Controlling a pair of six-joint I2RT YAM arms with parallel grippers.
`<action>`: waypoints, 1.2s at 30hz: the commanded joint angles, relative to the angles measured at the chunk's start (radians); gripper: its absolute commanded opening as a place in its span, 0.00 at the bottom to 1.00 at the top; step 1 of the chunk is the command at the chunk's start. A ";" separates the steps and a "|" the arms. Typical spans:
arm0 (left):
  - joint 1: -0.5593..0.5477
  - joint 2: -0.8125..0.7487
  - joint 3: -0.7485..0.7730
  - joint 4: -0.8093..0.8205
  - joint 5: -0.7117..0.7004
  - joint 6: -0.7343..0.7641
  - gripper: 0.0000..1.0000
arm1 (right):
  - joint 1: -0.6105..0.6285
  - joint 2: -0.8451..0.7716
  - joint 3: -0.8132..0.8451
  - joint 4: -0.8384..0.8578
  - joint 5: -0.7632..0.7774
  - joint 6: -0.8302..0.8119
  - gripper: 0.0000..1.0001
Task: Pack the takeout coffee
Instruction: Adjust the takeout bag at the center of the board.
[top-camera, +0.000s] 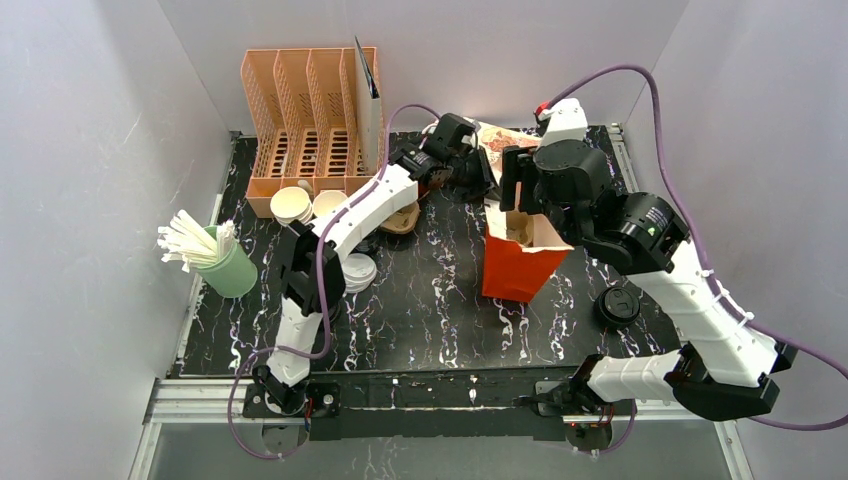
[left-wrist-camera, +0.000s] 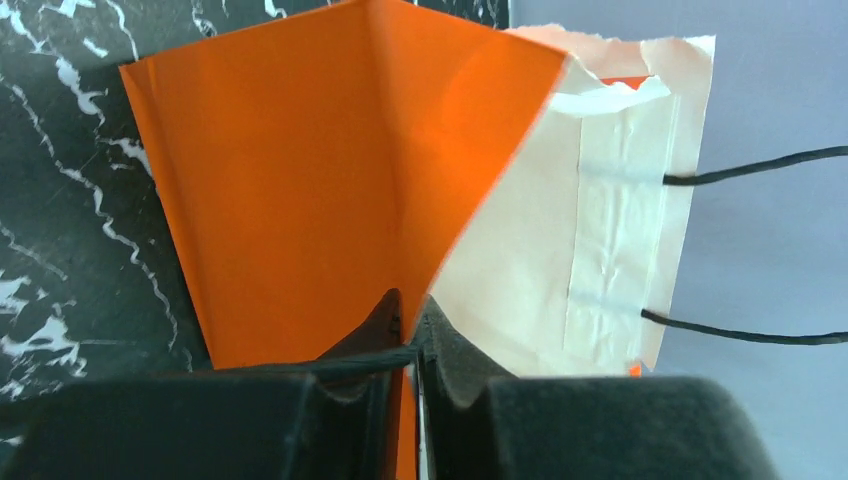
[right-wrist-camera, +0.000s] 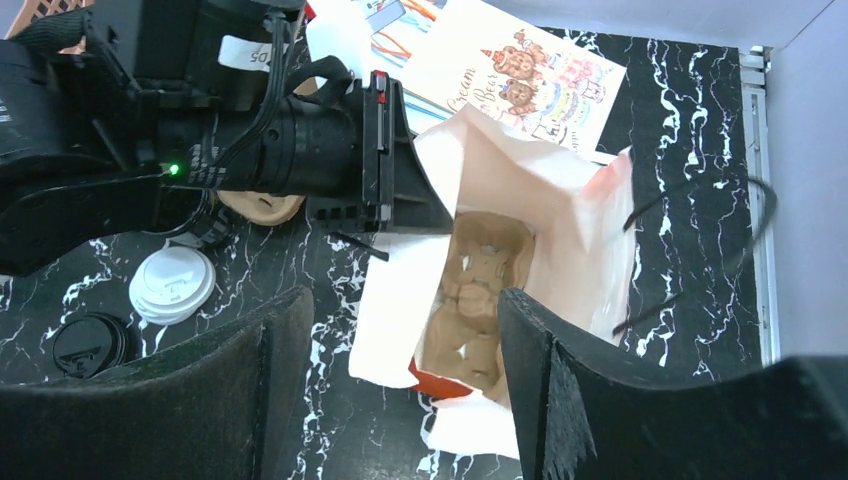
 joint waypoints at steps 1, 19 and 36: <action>0.025 0.005 0.083 0.015 0.047 -0.009 0.22 | -0.002 0.005 0.049 -0.011 0.042 -0.014 0.77; 0.349 -0.372 -0.015 0.002 0.360 0.054 0.84 | -0.002 0.257 0.218 0.242 -0.222 -0.176 0.82; 0.621 -0.551 -0.193 -0.440 0.098 0.385 0.58 | -0.048 0.479 0.400 0.177 -0.457 -0.122 0.67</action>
